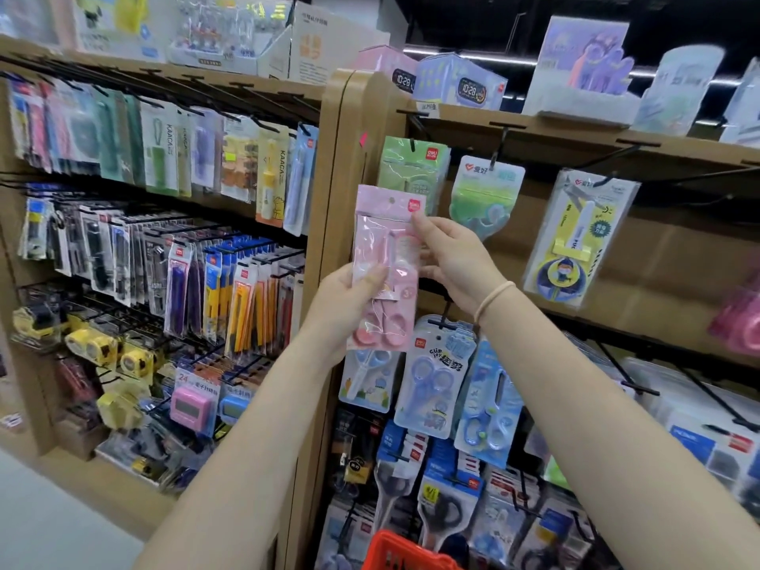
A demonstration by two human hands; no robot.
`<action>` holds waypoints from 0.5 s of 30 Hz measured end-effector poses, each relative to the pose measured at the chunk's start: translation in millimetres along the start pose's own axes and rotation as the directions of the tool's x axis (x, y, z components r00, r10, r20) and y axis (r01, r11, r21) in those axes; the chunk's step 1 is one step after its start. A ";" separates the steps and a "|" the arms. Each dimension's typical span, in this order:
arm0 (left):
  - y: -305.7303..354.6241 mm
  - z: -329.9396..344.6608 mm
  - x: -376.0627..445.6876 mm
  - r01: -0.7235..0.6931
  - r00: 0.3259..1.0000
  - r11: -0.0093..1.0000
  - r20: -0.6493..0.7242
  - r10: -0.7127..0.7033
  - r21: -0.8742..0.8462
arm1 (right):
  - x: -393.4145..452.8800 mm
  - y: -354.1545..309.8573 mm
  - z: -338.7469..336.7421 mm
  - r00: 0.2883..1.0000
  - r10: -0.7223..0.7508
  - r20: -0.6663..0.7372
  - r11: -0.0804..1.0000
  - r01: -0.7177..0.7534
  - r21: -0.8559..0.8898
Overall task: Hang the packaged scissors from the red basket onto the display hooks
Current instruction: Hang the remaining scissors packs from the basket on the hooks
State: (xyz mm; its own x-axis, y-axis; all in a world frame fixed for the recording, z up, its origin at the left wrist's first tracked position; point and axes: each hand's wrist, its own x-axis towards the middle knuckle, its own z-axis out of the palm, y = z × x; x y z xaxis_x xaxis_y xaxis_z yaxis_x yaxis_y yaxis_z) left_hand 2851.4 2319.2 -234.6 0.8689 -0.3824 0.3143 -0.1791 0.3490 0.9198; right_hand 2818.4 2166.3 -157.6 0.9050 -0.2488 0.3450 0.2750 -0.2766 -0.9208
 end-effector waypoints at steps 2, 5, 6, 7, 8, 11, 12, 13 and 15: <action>1.9 1.6 0.0 -0.013 1.000 1.000 0.015 0.013 -0.004 | -0.8 -4.8 0.2 0.999 -0.027 0.025 0.999 0.026 0.046; 5.1 -0.1 1.5 -0.039 0.999 0.999 -0.006 0.039 0.016 | 1.5 -10.9 1.5 0.997 -0.079 -0.024 0.997 0.080 0.015; 6.9 -0.1 2.9 -0.052 0.998 0.998 -0.018 0.053 0.031 | 3.7 -13.0 2.6 0.994 -0.096 -0.056 0.995 0.097 0.007; 8.7 -0.7 4.4 -0.070 0.997 0.996 -0.033 0.072 0.051 | 7.1 -15.6 3.5 0.990 -0.108 -0.091 0.994 0.109 0.010; 10.2 -1.1 6.0 -0.090 0.995 0.994 -0.045 0.093 0.068 | 11.0 -19.1 4.3 0.986 -0.113 -0.126 0.993 0.116 0.018; 13.7 -3.2 11.3 -0.140 0.988 0.990 -0.062 0.141 0.031 | 26.7 -33.4 5.8 0.966 -0.132 -0.222 0.991 0.134 -0.006; 14.7 -3.7 13.7 -0.149 0.986 0.989 -0.077 0.150 0.026 | 33.1 -37.9 5.8 0.957 -0.146 -0.250 0.989 0.145 -0.024; 15.6 -4.0 16.5 -0.160 0.982 0.987 -0.099 0.162 0.034 | 39.7 -42.4 5.9 0.947 -0.159 -0.277 0.987 0.153 -0.043; 17.8 -3.7 22.4 -0.190 0.971 0.981 -0.142 0.194 0.043 | 51.8 -50.2 8.5 0.931 -0.184 -0.314 0.983 0.167 -0.079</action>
State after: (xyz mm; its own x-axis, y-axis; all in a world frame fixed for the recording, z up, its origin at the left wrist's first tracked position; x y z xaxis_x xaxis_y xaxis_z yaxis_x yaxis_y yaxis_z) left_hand 2869.3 2320.0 -212.1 0.8743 -0.1817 0.4501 -0.3603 0.3784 0.8526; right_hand 2854.2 2175.2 -95.1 0.6905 -0.4727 0.5475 0.3956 -0.3870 -0.8329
